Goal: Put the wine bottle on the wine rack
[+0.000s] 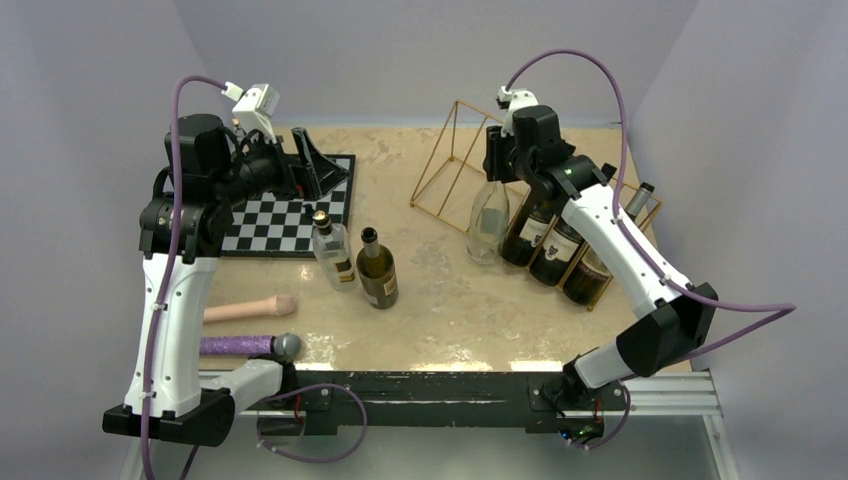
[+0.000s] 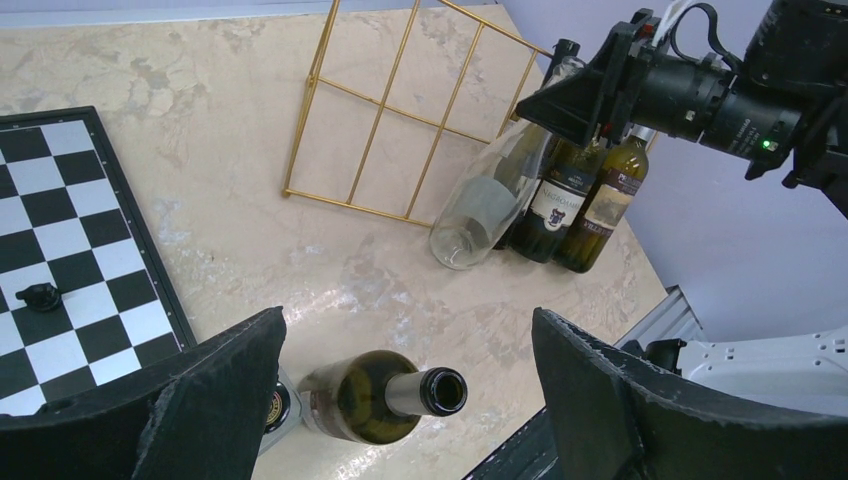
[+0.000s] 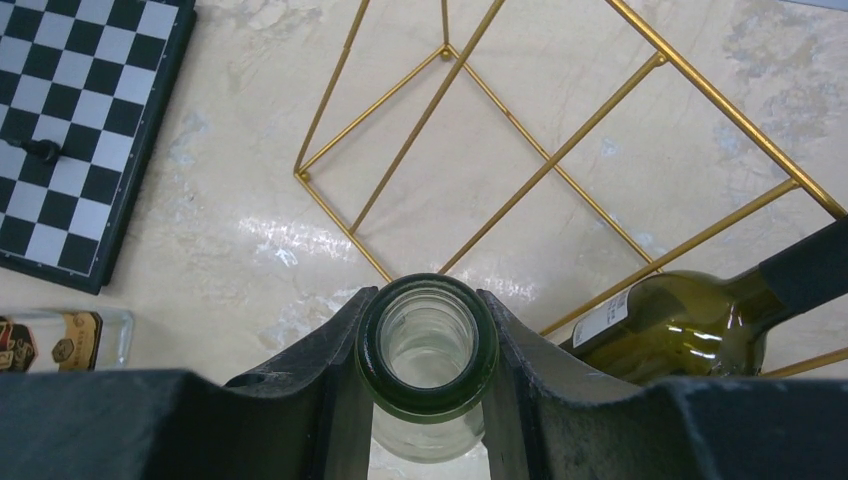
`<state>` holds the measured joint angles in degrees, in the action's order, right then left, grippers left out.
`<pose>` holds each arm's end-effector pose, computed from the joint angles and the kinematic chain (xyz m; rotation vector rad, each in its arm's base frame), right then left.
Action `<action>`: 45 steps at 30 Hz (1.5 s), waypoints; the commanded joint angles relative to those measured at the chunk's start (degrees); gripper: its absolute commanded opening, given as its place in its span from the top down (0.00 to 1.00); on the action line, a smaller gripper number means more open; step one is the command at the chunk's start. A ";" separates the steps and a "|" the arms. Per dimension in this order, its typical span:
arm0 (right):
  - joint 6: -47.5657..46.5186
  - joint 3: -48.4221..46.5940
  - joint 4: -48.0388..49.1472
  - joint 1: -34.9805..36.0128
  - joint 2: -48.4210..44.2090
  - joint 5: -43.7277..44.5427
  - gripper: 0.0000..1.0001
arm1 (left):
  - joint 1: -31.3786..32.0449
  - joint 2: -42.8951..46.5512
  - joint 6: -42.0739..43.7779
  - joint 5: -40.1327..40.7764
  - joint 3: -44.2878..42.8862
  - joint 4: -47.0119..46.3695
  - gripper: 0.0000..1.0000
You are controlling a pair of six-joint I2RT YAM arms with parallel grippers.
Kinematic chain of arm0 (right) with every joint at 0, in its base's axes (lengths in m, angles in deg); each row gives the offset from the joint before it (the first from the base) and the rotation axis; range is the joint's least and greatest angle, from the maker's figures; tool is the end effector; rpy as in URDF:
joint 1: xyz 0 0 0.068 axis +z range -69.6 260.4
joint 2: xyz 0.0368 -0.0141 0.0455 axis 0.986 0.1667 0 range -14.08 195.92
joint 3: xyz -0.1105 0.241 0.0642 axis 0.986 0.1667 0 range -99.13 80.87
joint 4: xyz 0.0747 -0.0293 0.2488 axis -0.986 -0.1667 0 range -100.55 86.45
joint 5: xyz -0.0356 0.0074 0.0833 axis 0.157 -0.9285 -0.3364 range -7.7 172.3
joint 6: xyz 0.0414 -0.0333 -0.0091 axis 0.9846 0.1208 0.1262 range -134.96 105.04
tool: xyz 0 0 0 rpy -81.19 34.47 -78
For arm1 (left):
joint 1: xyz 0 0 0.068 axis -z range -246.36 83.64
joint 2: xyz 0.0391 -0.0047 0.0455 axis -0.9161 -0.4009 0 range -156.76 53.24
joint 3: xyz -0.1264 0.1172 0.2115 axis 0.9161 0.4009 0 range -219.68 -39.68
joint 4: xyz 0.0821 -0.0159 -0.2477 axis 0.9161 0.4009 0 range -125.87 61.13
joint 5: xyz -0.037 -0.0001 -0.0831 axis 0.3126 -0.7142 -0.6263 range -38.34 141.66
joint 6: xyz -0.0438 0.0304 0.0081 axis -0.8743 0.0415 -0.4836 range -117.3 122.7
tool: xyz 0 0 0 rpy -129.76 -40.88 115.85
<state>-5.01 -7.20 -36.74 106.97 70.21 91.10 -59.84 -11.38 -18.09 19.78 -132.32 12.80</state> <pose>0.2970 0.1424 0.3986 -0.2082 2.0751 0.2290 0.1891 -0.0405 0.4834 0.1388 1.9630 -0.8512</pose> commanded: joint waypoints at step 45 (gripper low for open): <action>5.63 0.83 17.85 -6.10 5.50 6.45 1.00 | 0.24 0.18 0.14 0.06 -2.79 0.20 0.03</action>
<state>-1.84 -5.82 -27.16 101.94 75.80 93.26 -59.84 -11.36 -17.70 20.37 -133.11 13.17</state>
